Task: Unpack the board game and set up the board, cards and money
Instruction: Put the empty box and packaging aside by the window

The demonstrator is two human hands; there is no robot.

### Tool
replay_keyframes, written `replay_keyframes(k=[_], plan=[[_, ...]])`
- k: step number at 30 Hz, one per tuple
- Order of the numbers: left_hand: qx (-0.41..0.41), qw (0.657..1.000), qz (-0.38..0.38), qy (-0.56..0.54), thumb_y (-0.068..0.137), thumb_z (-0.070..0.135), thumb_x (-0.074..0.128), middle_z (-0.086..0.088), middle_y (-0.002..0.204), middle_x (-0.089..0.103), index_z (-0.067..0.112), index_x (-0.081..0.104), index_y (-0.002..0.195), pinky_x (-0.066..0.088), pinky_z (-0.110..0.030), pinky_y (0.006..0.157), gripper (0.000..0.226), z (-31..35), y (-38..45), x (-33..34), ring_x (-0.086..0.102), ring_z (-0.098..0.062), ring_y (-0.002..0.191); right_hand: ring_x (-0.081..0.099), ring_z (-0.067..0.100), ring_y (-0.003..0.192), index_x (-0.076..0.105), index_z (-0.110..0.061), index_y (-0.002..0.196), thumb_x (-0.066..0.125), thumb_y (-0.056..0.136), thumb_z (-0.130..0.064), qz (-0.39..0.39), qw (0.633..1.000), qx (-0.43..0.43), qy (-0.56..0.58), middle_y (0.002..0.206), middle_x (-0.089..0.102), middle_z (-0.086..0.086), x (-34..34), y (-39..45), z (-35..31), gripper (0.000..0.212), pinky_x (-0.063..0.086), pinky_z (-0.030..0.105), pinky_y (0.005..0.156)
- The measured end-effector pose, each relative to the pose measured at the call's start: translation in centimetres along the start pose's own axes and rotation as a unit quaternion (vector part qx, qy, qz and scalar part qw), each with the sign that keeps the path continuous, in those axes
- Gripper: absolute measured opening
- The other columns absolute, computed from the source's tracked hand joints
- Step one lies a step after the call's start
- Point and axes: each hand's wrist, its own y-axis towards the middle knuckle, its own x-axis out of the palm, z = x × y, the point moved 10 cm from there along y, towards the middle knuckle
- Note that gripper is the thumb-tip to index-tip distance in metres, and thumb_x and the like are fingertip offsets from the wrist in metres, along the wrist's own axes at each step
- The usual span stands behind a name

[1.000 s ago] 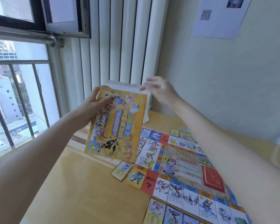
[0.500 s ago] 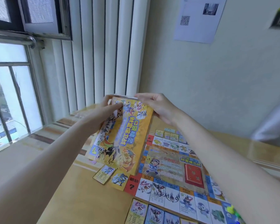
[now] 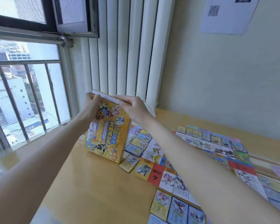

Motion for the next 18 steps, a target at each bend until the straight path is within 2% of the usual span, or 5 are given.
replay_keyframes(k=[3, 6, 8, 12, 18], plan=[[0.013, 0.999, -0.004, -0.039, 0.097, 0.026, 0.028, -0.011, 0.095, 0.050, 0.021, 0.030, 0.126, 0.051, -0.043, 0.077, 0.029, -1.0, 0.3, -1.3, 0.056, -0.025, 0.085, 0.062, -0.001, 0.075, 0.063, -0.010, 0.122, 0.047, 0.095, -0.008, -0.009, 1.000, -0.014, -0.014, 0.107, 0.068, -0.002, 1.7, 0.9, -0.3, 0.031, 0.044, 0.006, 0.064], [0.048, 0.996, -0.013, -0.072, 0.098, 0.023, 0.028, -0.012, 0.094, 0.053, 0.028, 0.031, 0.122, 0.051, -0.036, 0.068, 0.024, -0.6, 0.4, -1.4, 0.057, -0.024, 0.082, 0.053, 0.008, 0.065, 0.065, -0.013, 0.120, 0.048, 0.094, -0.008, -0.018, 1.000, -0.001, -0.017, 0.103, 0.069, 0.000, 2.0, 1.6, -0.1, 0.031, 0.042, 0.009, 0.062], [0.065, 0.993, -0.017, -0.095, 0.097, 0.019, 0.029, -0.010, 0.088, 0.052, 0.028, 0.033, 0.120, 0.049, -0.033, 0.064, 0.025, -0.3, 0.3, -1.3, 0.057, -0.023, 0.076, 0.050, -0.002, 0.072, 0.065, -0.013, 0.118, 0.048, 0.095, -0.009, -0.018, 1.000, 0.008, -0.009, 0.115, 0.067, 0.006, 2.0, 1.7, 0.2, 0.029, 0.040, 0.012, 0.076], [0.067, 0.992, -0.023, -0.108, 0.094, 0.018, 0.035, -0.006, 0.082, 0.049, 0.028, 0.041, 0.104, 0.045, -0.027, 0.056, 0.015, -0.5, 0.2, -1.6, 0.053, -0.020, 0.069, 0.050, 0.014, 0.121, 0.066, -0.012, 0.116, 0.047, 0.095, -0.009, -0.020, 0.999, 0.034, 0.006, 0.127, 0.061, 0.005, 2.0, 1.6, 0.7, 0.029, 0.036, 0.022, 0.100], [0.015, 0.979, -0.082, -0.186, 0.082, 0.032, 0.044, -0.001, 0.082, 0.049, 0.024, 0.046, 0.087, 0.041, -0.027, 0.059, 0.010, -1.5, 0.5, -1.4, 0.052, -0.016, 0.068, 0.054, 0.017, 0.116, 0.068, -0.013, 0.114, 0.043, 0.096, -0.008, -0.015, 0.999, 0.040, 0.000, 0.126, 0.061, 0.007, 2.2, 1.7, 0.7, 0.031, 0.042, 0.023, 0.095]])
